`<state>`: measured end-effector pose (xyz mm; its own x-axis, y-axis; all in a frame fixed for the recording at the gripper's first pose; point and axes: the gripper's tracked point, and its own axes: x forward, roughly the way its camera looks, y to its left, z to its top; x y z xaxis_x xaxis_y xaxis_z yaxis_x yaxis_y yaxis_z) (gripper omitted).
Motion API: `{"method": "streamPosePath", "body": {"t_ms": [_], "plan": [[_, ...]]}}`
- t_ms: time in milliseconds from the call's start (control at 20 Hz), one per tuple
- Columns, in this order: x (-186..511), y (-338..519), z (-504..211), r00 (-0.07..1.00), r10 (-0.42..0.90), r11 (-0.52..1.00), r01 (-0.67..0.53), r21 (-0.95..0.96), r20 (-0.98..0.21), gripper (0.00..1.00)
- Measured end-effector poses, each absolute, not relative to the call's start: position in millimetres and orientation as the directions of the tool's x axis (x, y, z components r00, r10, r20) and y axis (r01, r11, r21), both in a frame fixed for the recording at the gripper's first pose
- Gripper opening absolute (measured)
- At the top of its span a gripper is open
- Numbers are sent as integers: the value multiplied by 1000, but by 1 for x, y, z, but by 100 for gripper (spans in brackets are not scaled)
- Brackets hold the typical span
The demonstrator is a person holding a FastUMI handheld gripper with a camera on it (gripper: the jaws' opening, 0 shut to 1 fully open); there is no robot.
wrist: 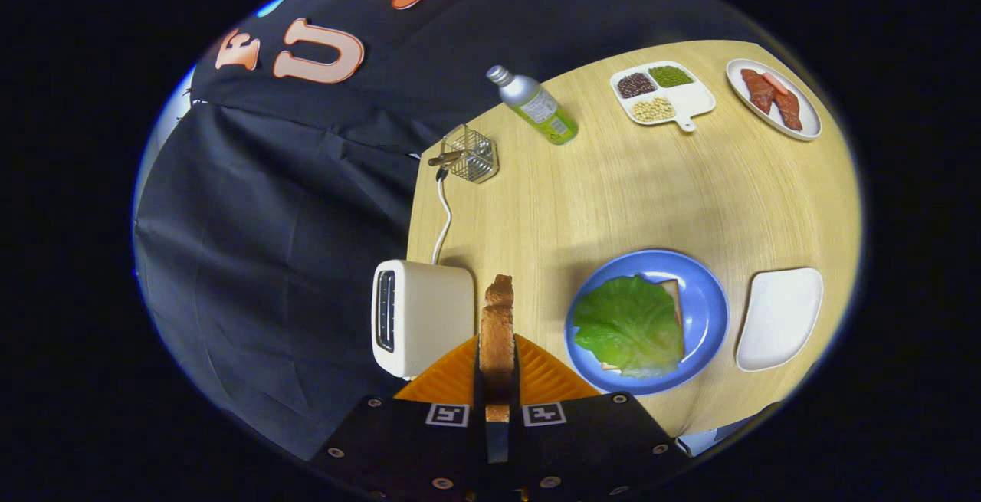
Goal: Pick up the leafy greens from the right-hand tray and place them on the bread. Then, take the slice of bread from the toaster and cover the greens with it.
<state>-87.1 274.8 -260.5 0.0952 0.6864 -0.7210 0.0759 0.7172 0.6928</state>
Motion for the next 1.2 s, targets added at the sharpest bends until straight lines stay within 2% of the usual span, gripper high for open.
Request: {"method": "streamPosePath", "body": {"t_ms": [400, 800, 950, 1050, 1150, 1200], "plan": [[-106, 249, -319, 93, 693, 704, 125, 699, -715, 11], [-126, 229, -377, 48, 632, 768, 99, 633, -774, 11], [-123, 216, -393, 69, 577, 809, 91, 581, -814, 14], [-117, 210, -401, 115, 550, 828, 56, 559, -827, 24], [-109, 201, -401, 167, 518, 850, 15, 527, -839, 47], [-109, 202, -398, 183, 525, 844, 13, 536, -831, 66]]}}
